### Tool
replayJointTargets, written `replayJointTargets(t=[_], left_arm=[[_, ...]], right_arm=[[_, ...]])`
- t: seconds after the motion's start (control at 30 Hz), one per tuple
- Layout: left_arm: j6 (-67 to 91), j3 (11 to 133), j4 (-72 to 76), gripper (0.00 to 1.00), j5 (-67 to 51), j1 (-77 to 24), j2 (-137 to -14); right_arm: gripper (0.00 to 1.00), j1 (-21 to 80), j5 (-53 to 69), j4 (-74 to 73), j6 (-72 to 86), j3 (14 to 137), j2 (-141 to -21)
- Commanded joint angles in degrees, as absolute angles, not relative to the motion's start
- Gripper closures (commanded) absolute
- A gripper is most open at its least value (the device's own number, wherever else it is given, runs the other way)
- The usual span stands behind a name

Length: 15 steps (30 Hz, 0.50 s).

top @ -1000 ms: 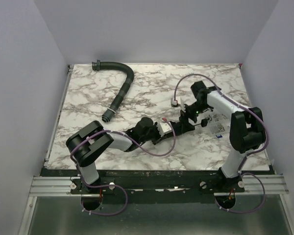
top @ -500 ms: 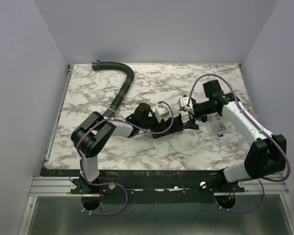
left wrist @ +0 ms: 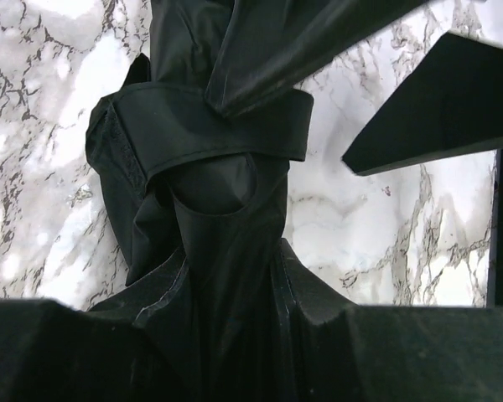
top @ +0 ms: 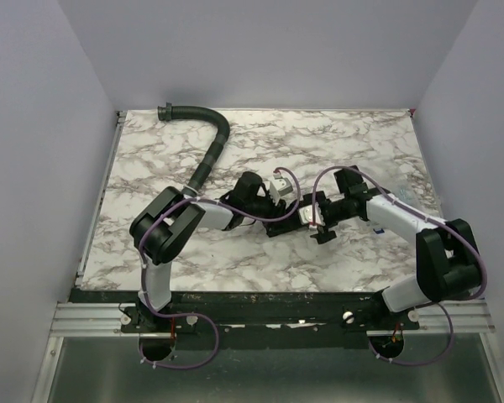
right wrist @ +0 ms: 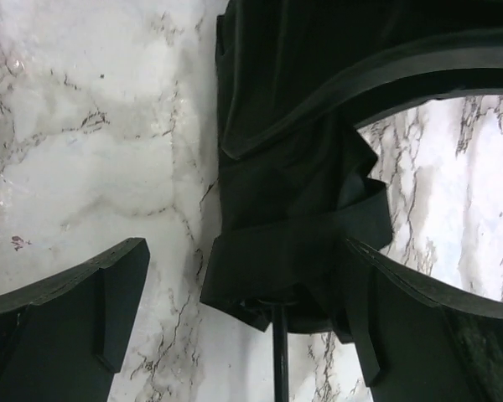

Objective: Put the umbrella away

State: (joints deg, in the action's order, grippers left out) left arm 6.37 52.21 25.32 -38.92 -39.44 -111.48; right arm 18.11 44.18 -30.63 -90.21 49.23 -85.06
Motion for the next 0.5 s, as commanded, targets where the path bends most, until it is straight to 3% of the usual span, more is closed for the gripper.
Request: replayJointTargets(t=[0.0,0.17,0.3,0.37,0.47], left_arm=[[7.6,48.2,5.0,1.0,-38.0,-40.3,-120.6],[9.1,49.0,4.7,1.0,-37.5,-39.8,-120.8],[9.1,48.5,5.3,1.0,-36.5,-39.7,-120.7],[9.0,48.2,5.7,1.0,-35.9,-39.6,-120.8],[9.3,47.6,6.9,1.0,-35.2,-39.5,-120.4]], right_arm=[[0.0,20.2,39.0,-18.3,-92.7,43.4,-84.3],[0.01,21.3,39.4,-15.0,-76.0,43.7,-81.7],[0.16,21.3,44.6,-25.5,-65.8,48.0,-78.7],[0.26,21.3,45.4,-26.4,-59.4,48.4,-77.5],[0.33,21.4,42.7,-23.3,-48.4,47.1,-75.8]])
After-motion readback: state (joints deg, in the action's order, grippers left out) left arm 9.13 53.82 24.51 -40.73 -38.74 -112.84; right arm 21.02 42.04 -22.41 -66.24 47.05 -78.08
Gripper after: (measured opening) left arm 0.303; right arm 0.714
